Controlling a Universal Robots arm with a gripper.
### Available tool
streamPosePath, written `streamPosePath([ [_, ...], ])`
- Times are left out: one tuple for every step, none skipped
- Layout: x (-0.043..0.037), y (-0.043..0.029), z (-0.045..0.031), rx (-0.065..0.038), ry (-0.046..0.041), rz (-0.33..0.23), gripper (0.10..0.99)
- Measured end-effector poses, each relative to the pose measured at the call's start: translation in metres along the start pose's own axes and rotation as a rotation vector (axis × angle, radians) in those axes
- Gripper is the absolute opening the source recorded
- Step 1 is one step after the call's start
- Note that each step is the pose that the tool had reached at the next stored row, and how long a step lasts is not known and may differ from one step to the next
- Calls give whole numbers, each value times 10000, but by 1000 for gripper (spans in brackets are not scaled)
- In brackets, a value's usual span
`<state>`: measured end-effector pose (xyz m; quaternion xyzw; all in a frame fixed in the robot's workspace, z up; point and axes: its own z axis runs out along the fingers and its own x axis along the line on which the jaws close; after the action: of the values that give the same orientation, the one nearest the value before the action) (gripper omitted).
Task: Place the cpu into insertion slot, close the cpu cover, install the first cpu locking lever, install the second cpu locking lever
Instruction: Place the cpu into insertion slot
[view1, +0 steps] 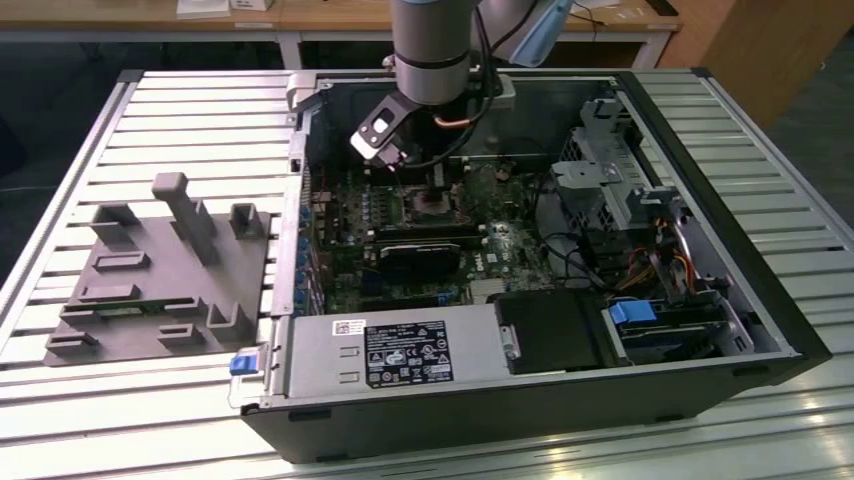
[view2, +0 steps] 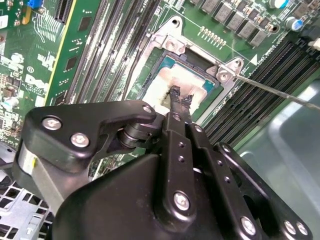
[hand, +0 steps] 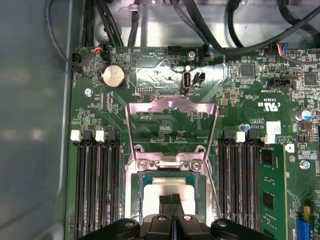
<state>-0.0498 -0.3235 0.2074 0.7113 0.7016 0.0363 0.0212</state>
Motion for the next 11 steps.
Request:
streamPosePath([
  [0, 0, -1, 0, 0, 0, 102],
  [1, 1, -8, 0, -1, 0, 102],
  [1, 2, -21, 0, -1, 0, 102],
  [1, 4, -39, 0, -1, 1, 102],
  [2, 5, -60, 0, -1, 1, 102],
  [2, 7, -82, -1, 0, 1, 102],
  [3, 9, -106, 0, 0, 1, 102],
  [3, 11, -128, -1, 0, 0, 102],
  [4, 13, -152, -1, 0, 0, 102],
  [5, 15, -176, -1, 1, 0, 102],
  [5, 17, -200, 0, -1, 0, 102],
])
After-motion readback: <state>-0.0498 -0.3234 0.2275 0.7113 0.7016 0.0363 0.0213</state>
